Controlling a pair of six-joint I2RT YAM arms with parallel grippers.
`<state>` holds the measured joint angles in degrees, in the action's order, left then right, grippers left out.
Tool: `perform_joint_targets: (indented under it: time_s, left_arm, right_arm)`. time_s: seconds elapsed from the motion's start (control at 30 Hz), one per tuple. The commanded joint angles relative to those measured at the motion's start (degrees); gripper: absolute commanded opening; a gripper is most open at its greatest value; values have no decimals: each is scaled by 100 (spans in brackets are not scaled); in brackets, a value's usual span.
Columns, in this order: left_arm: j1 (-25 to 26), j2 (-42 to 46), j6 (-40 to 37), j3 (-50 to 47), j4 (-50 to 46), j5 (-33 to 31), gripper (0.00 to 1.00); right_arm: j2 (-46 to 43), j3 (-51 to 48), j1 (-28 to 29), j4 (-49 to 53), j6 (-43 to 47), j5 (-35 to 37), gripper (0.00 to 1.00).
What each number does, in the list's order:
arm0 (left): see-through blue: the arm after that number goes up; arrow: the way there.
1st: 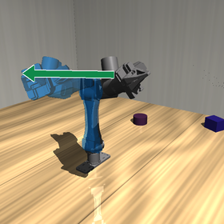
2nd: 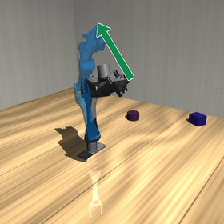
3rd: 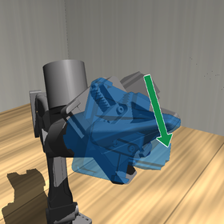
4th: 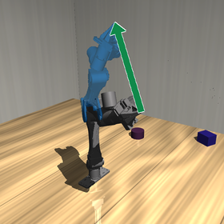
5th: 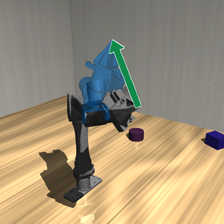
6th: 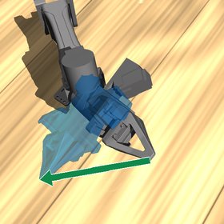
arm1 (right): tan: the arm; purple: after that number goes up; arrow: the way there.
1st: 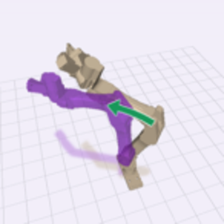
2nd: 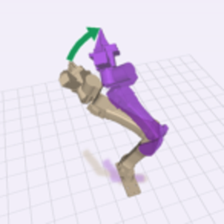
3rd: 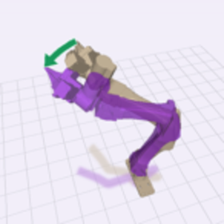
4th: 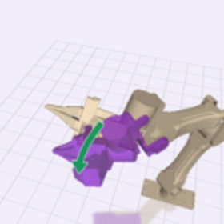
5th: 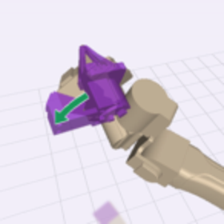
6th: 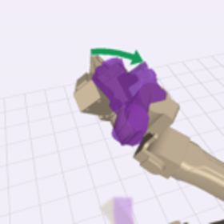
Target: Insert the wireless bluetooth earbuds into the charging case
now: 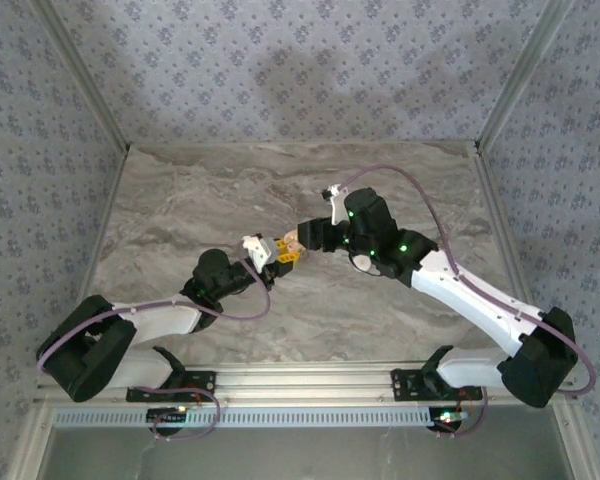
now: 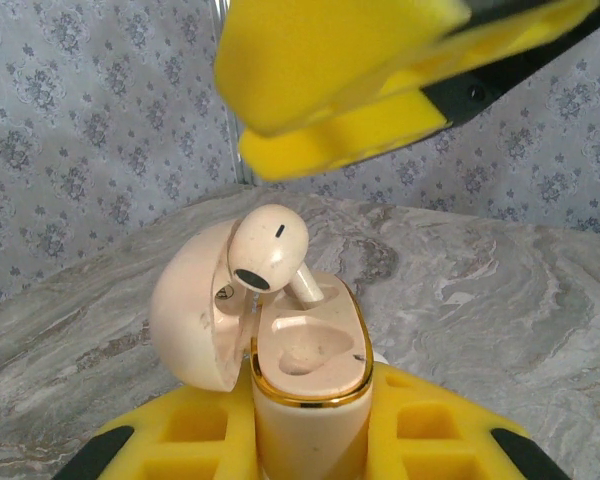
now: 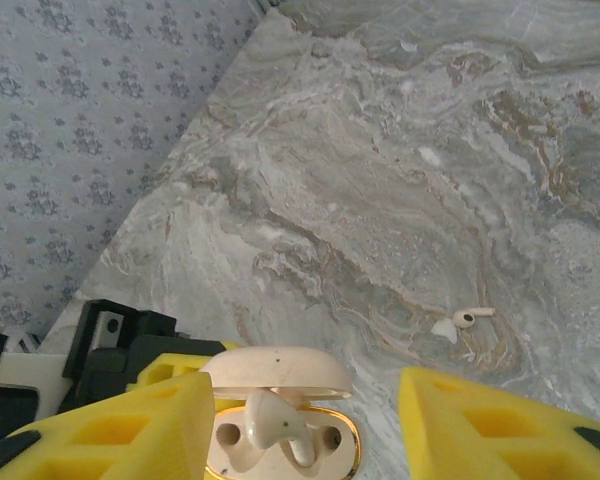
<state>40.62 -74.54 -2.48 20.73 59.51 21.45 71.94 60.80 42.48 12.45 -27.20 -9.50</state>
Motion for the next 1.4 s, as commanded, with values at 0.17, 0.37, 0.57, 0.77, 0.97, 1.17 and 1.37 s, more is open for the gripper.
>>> perform_joint_targets:
  time_s: [0.17, 0.37, 0.57, 0.77, 0.97, 1.17, 1.37]
  left_arm:
    - [18, 150, -71, 83, 42, 140, 18]
    - [15, 168, -86, 89, 27, 122, 18]
    - [16, 190, -97, 91, 1, 114, 18]
    - [11, 228, -129, 105, -17, 85, 18]
    - [9, 245, -157, 118, -44, 78, 18]
    - [12, 230, -174, 125, -65, 75, 18]
    - [15, 240, -183, 142, -68, 94, 18]
  right_arm:
    - [220, 310, -102, 193, -110, -223, 55]
    - [238, 274, -109, 317, -115, -296, 51]
    - [230, 179, -104, 363, -122, -436, 51]
    - [241, 143, -93, 551, -102, -459, 50]
    - [80, 39, -106, 750, -90, -302, 49]
    - [-14, 46, -117, 959, -47, -275, 46]
    - [-22, 56, -118, 839, 36, -466, 48]
